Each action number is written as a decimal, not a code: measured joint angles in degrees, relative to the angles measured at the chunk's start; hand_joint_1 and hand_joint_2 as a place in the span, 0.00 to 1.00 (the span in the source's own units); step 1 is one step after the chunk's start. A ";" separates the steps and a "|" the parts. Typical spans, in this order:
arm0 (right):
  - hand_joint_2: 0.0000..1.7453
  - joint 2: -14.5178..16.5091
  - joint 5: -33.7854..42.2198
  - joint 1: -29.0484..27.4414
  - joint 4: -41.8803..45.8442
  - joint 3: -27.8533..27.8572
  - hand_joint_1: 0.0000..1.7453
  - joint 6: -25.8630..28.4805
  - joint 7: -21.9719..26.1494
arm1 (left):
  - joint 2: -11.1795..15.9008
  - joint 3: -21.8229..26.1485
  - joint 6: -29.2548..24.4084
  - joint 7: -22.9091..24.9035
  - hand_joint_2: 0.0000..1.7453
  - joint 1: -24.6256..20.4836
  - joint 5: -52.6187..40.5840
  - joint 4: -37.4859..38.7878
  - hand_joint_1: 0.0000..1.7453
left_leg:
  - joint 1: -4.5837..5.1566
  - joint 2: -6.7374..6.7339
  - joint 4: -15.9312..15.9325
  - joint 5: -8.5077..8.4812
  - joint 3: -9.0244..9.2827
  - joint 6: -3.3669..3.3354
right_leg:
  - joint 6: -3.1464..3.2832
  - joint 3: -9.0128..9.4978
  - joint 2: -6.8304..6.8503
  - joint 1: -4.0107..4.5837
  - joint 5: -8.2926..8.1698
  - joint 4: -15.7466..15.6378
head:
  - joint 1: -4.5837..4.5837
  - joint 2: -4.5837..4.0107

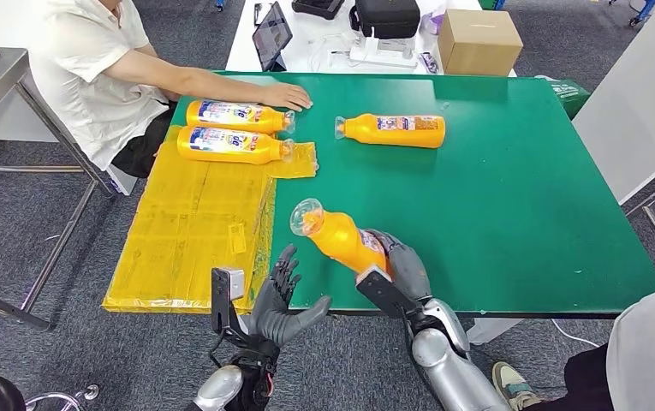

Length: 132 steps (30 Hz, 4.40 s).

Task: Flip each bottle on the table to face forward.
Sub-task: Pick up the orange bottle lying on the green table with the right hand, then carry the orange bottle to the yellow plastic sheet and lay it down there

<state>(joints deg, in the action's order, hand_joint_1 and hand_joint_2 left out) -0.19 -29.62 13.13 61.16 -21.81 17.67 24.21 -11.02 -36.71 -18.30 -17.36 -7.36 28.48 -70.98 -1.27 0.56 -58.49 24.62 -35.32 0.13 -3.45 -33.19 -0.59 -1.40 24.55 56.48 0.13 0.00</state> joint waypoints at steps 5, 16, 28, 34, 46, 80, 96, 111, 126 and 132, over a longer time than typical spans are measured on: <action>1.00 0.78 0.00 -0.44 0.02 -1.40 1.00 -0.53 -0.06 | -0.02 -0.75 -1.68 -0.52 1.00 -0.47 -2.34 -0.71 0.00 | -0.01 -0.01 0.00 0.00 -0.01 0.00 | 0.00 -0.02 -0.01 0.01 0.00 0.00 | -0.02 0.00; 1.00 1.88 -1.13 -1.37 0.24 -4.74 1.00 0.47 0.06 | -0.12 -1.44 -3.51 -1.14 1.00 -0.93 -2.71 -0.69 0.00 | 0.00 -0.01 0.00 0.00 -0.03 0.00 | 0.00 -0.02 0.00 0.00 0.00 0.00 | 0.01 0.00; 1.00 3.37 3.94 -2.07 2.07 -9.63 1.00 1.49 4.10 | -0.89 -1.49 0.93 1.78 1.00 -2.65 10.89 0.43 0.23 | 0.00 -0.01 0.00 0.00 -0.04 0.00 | 0.00 -0.03 0.00 0.00 0.00 0.00 | 0.01 0.00; 1.00 3.58 5.11 -1.68 2.07 -10.79 1.00 0.97 4.15 | -0.97 -1.43 -0.50 -0.80 1.00 -3.35 11.97 0.37 1.00 | 0.00 -0.01 0.00 0.00 -0.04 0.00 | 0.00 -0.04 -0.01 -0.01 0.00 0.00 | 0.02 0.00; 0.50 4.58 6.29 -0.98 2.05 -12.35 0.00 0.43 3.87 | -1.68 -1.60 -5.51 -6.90 1.00 -3.88 7.17 -1.08 1.00 | 0.00 -0.03 0.00 0.00 -0.04 0.00 | 0.00 -0.07 -0.01 0.00 0.00 0.00 | 0.00 0.00; 0.00 9.39 0.50 -13.27 18.30 11.54 0.00 22.43 15.60 | 4.73 11.87 -19.11 -5.12 1.00 -11.05 -28.89 8.02 1.00 | 0.00 0.00 0.00 -0.01 -0.10 0.01 | 0.01 -0.10 0.00 0.00 0.00 0.01 | 0.02 0.00; 0.00 10.26 8.75 -12.67 21.10 9.87 0.00 17.54 15.59 | 5.51 14.41 -6.60 15.06 1.00 -23.49 -72.03 29.18 1.00 | 0.00 0.00 0.01 -0.04 0.00 0.04 | 0.01 0.02 0.00 0.00 -0.01 0.03 | 0.02 0.00; 0.00 11.26 10.90 -12.65 19.09 5.68 0.00 14.23 15.65 | 4.60 17.35 -5.47 15.54 1.00 -29.57 -74.36 40.29 0.34 | -0.02 -0.09 0.03 -0.06 0.32 0.08 | 0.03 0.22 -0.06 0.02 -0.02 0.14 | 0.03 0.00; 0.00 11.13 12.35 -12.03 16.45 2.71 0.00 15.49 15.68 | 4.07 16.93 7.00 15.59 1.00 -30.74 -79.43 43.33 0.00 | -0.01 0.04 0.03 -0.08 0.42 0.10 | 0.03 0.39 0.03 0.01 0.00 0.13 | 0.06 0.00; 0.00 10.80 13.38 -12.05 16.03 2.11 0.00 16.39 15.70 | 3.68 17.85 7.46 7.01 1.00 -29.38 -72.15 41.91 0.00 | 0.02 0.18 0.02 -0.09 0.42 0.09 | 0.03 0.43 0.14 -0.03 0.01 0.13 | 0.07 0.00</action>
<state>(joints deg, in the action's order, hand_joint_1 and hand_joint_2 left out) 10.61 -16.24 1.09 77.19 -19.70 34.06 39.91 -7.34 -18.87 -10.84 -10.35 -36.74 -43.67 -29.07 -1.26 0.74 -58.47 24.54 -34.91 0.22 -3.42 -32.76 -0.44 -1.43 24.55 56.61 0.20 0.00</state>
